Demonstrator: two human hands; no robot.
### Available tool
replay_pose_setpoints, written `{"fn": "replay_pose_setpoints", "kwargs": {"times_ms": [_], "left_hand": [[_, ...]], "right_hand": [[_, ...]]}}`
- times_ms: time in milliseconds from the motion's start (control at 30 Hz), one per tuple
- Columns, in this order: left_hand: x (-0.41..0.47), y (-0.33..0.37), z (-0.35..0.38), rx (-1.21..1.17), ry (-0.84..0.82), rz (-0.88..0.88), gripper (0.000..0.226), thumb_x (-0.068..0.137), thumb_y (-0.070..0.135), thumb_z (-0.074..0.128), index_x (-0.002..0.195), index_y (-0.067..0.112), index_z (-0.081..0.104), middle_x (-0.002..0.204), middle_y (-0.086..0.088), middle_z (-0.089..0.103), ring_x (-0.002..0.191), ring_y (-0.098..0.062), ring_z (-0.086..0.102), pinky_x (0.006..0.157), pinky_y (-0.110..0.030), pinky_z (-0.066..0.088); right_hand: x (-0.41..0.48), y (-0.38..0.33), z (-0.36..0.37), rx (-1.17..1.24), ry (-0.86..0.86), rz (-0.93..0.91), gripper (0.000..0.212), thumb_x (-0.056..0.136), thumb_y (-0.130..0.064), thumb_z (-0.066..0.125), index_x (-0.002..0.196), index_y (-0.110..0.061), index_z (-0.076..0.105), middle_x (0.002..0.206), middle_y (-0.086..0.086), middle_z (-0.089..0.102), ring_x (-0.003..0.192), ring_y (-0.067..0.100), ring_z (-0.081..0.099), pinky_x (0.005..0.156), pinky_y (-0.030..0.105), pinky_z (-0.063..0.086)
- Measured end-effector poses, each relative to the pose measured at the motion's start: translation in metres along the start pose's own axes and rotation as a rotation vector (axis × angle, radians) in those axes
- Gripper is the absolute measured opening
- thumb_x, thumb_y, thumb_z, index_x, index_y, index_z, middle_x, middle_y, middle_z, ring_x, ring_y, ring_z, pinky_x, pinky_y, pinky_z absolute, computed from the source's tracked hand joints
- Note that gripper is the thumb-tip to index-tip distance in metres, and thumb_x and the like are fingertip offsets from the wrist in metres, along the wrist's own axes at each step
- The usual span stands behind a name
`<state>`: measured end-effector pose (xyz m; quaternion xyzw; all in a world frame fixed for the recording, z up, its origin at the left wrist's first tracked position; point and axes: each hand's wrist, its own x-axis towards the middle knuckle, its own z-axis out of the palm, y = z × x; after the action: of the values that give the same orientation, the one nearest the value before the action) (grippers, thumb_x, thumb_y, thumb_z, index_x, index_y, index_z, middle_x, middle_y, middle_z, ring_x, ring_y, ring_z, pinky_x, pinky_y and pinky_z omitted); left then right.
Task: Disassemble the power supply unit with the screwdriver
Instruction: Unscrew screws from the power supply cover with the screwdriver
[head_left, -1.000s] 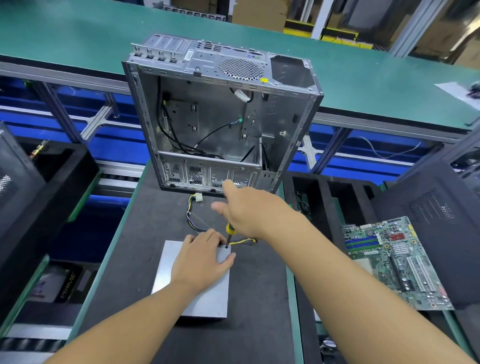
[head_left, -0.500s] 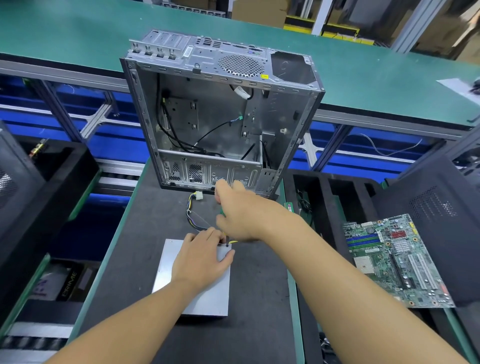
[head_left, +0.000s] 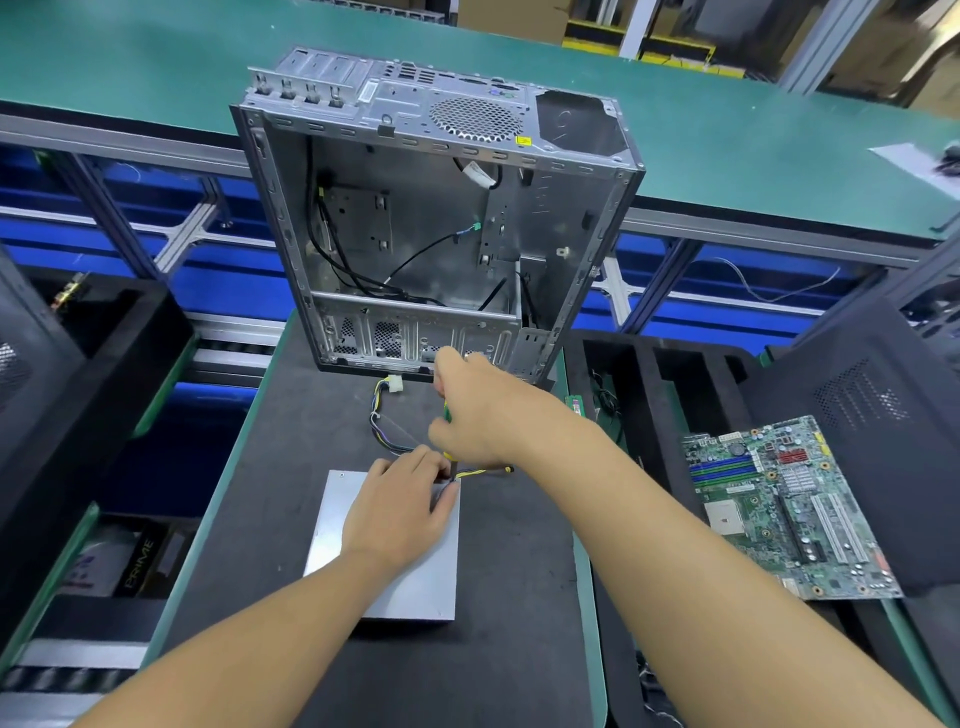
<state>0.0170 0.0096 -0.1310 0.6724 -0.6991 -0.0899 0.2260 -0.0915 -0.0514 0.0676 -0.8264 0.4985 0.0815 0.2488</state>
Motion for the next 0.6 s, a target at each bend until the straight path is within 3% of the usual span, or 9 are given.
{"fn": "replay_pose_setpoints", "kwargs": {"times_ms": [100, 167, 300, 600], "left_hand": [[0.0008, -0.0014, -0.0001, -0.001, -0.035, 0.012, 0.016, 0.097, 0.040, 0.047, 0.101, 0.030, 0.059, 0.097, 0.019, 0.056, 0.092, -0.006, 0.052, 0.085, -0.030, 0.036], [0.0011, -0.0016, -0.0003, 0.004, -0.045, 0.015, 0.018, 0.098, 0.041, 0.045, 0.102, 0.030, 0.058, 0.099, 0.020, 0.056, 0.093, -0.005, 0.052, 0.085, -0.029, 0.036], [0.0007, -0.0005, -0.0004, -0.004, -0.023, 0.002, 0.014, 0.096, 0.039, 0.048, 0.100, 0.030, 0.059, 0.095, 0.018, 0.056, 0.089, -0.007, 0.051, 0.084, -0.030, 0.037], [0.0009, 0.0004, -0.0001, -0.030, -0.005, -0.009, 0.012, 0.092, 0.040, 0.051, 0.097, 0.032, 0.059, 0.093, 0.018, 0.056, 0.088, -0.006, 0.049, 0.083, -0.030, 0.037]], "right_hand": [[0.0012, -0.0015, 0.0036, 0.028, 0.062, 0.029, 0.021, 0.101, -0.037, 0.040, 0.098, -0.019, 0.031, 0.104, 0.008, 0.044, 0.083, 0.032, 0.048, 0.064, 0.038, 0.035], [0.0021, -0.0022, 0.0049, 0.026, 0.080, 0.017, 0.018, 0.103, -0.033, 0.038, 0.098, -0.017, 0.029, 0.100, 0.008, 0.044, 0.081, 0.031, 0.048, 0.063, 0.038, 0.034], [0.0019, -0.0032, 0.0033, 0.034, 0.029, -0.022, 0.009, 0.096, -0.014, 0.042, 0.103, -0.014, 0.036, 0.104, 0.008, 0.044, 0.084, 0.031, 0.052, 0.060, 0.036, 0.036], [0.0000, -0.0058, 0.0044, 0.056, 0.053, 0.007, 0.016, 0.091, -0.023, 0.045, 0.103, -0.016, 0.037, 0.106, 0.006, 0.043, 0.087, 0.034, 0.053, 0.064, 0.038, 0.038]]}}
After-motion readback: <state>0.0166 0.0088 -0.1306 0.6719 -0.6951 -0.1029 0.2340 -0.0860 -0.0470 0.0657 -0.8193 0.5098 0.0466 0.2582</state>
